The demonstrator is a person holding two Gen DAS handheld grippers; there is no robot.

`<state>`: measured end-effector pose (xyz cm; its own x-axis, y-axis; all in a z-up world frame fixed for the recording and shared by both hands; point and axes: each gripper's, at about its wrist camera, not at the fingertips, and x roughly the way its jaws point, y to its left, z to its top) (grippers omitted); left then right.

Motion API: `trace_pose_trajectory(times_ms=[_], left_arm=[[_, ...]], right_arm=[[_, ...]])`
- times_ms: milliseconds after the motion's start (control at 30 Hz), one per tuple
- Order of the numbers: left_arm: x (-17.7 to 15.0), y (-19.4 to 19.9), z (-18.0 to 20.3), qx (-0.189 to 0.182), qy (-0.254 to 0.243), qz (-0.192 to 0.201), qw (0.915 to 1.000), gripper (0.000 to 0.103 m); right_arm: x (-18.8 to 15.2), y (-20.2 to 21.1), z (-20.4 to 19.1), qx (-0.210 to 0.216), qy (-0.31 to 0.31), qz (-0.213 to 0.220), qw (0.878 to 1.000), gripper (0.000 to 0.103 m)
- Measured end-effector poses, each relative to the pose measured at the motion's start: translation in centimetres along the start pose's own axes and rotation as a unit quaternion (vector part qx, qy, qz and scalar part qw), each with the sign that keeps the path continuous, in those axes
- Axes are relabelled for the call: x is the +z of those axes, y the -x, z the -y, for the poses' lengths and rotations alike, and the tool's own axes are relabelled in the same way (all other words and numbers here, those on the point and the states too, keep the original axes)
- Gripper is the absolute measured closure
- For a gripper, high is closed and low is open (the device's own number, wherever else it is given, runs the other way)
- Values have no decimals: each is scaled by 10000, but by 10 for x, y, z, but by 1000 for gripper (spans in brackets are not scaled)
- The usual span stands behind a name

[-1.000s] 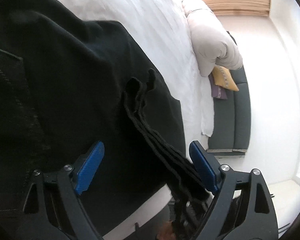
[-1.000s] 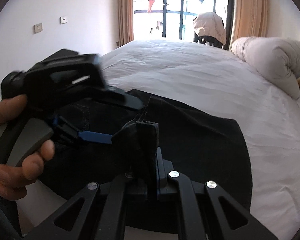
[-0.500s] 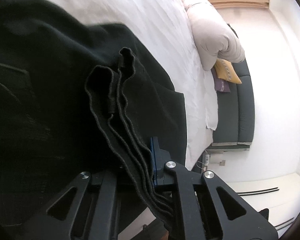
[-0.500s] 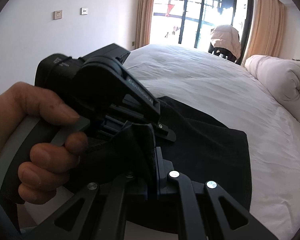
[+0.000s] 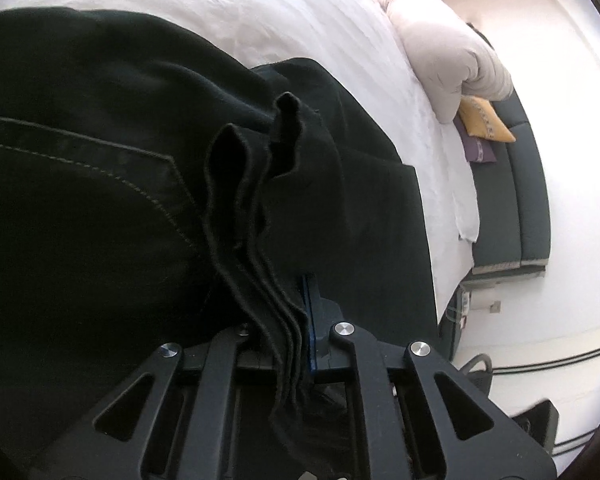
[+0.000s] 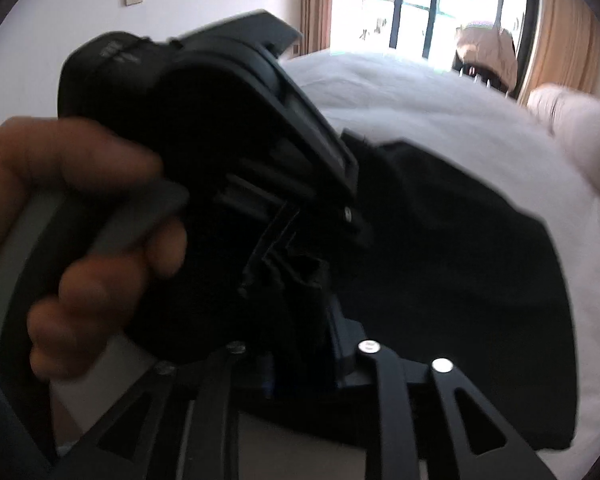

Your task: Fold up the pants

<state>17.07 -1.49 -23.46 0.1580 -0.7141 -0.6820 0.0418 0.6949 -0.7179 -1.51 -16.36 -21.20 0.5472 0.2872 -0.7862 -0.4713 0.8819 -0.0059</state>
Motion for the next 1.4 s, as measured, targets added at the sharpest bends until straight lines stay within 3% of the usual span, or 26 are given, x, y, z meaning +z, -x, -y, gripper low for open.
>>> trace_pose_trajectory(times_ms=[67, 167, 233, 267, 333, 367, 467, 600, 667, 733, 767, 867, 967, 1100, 1200, 1267, 1333, 1400], left_arm=[[-4, 12, 2, 307, -182, 25, 9994, 91], [-9, 35, 1, 680, -309, 77, 9972, 88], [-11, 55, 6, 1266, -495, 324, 9902, 88], [-11, 62, 9, 1331, -522, 458, 9887, 88], [-12, 75, 22, 1199, -668, 727, 9879, 88], [-13, 75, 33, 1134, -810, 802, 9870, 88], [-19, 56, 54, 888, -1195, 807, 9856, 88], [-37, 3, 58, 673, -1376, 329, 9877, 88], [-46, -21, 52, 917, -1414, 109, 9856, 88], [-58, -25, 43, 761, -1638, 298, 9831, 88], [-62, -23, 40, 724, -1719, 313, 9820, 88], [-69, -15, 37, 719, -1743, 331, 9815, 88], [-67, 4, 34, 960, -1690, 574, 9793, 88], [-55, 18, 43, 869, -1772, 821, 9769, 88], [-40, 6, 50, 1014, -1935, 859, 9721, 88], [-28, -8, 41, 1133, -1756, 659, 9757, 88], [-12, -23, 19, 894, -1384, 497, 9851, 88], [-5, -22, -3, 534, -1121, 460, 9912, 88]], right_arm=[[-3, 11, 10, 267, -207, 59, 9994, 55], [-5, 41, 42, 516, -580, 292, 9966, 52], [-5, 60, 69, 425, -857, 502, 9942, 48], [-3, 69, 90, 308, -1095, 620, 9916, 45], [7, 76, 134, 261, -1638, 728, 9835, 45], [11, 83, 155, 446, -1914, 842, 9769, 45], [17, 98, 184, 506, -2193, 1191, 9670, 39], [9, 63, 218, 885, -2750, 955, 9526, 38], [-3, 28, 230, 1015, -3109, 463, 9439, 38], [-15, 1, 241, 779, -3154, 50, 9457, 49], [-22, -2, 244, 707, -3053, 85, 9496, 63], [-29, 7, 264, 865, -3254, 229, 9413, 68], [-23, 30, 271, 496, -3257, 181, 9440, 62], [15, 49, 273, 798, -3082, 670, 9456, 44], [48, 31, 280, 1092, -2956, 667, 9467, 38], [52, 3, 282, 1138, -3046, 316, 9451, 36], [44, -37, 296, 828, -3305, -226, 9399, 37], [33, -47, 310, 891, -3514, -100, 9319, 53]])
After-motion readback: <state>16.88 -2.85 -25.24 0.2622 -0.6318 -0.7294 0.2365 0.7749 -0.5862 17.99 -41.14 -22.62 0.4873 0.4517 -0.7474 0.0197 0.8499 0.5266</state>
